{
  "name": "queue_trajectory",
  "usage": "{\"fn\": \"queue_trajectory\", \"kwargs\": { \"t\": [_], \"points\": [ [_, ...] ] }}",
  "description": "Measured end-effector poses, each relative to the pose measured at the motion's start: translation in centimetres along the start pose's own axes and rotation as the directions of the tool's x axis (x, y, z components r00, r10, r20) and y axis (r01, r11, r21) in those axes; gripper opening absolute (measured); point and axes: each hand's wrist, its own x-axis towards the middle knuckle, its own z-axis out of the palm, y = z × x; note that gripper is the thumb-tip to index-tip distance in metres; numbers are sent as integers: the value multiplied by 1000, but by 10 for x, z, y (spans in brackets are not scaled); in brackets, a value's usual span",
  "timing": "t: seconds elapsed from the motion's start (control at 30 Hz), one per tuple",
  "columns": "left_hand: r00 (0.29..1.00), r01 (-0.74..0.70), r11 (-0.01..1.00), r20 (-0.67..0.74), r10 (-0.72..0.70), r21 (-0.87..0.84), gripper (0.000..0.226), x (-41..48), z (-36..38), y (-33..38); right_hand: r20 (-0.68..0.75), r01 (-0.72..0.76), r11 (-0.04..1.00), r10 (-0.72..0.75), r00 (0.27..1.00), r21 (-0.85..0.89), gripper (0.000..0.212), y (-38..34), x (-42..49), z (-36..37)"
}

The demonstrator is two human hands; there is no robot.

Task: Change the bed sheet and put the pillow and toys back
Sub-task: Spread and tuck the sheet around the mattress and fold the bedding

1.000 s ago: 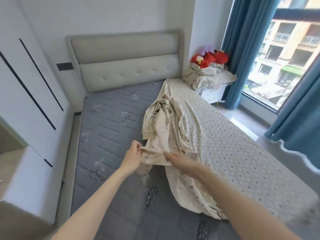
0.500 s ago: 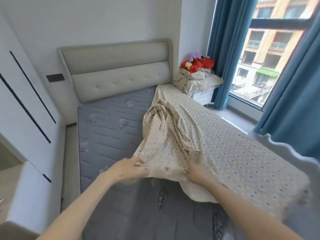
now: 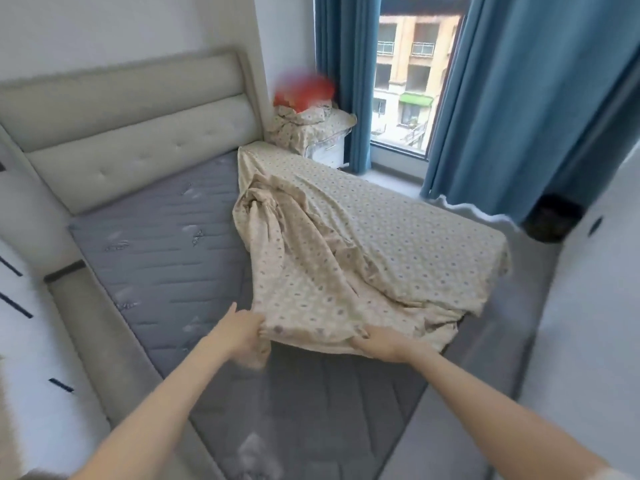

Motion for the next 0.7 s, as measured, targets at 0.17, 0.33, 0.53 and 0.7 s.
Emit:
{"fn": "queue_trajectory", "kwargs": {
  "t": [0.17, 0.33, 0.53, 0.7],
  "points": [
    [999, -51, 998, -2, 51, -37, 26, -12, 10, 3, 84, 7, 992, -17, 996, 127, 103, 5, -28, 6],
    [994, -59, 968, 74, 79, -242, 35, -30, 31, 7, 183, -73, 993, 55, 981, 92, 130, 13, -42, 19],
    [997, 81, 986, 4, -83, 143, 25, -54, 40, 1, -28, -65, 968, 60, 998, -244, 38, 1, -54, 46],
    [997, 51, 951, -75, -29, 306, 24, -73, 50, -6, -127, -152, 959, 124, 984, -240, 30, -16, -79, 83]
  ]
}}
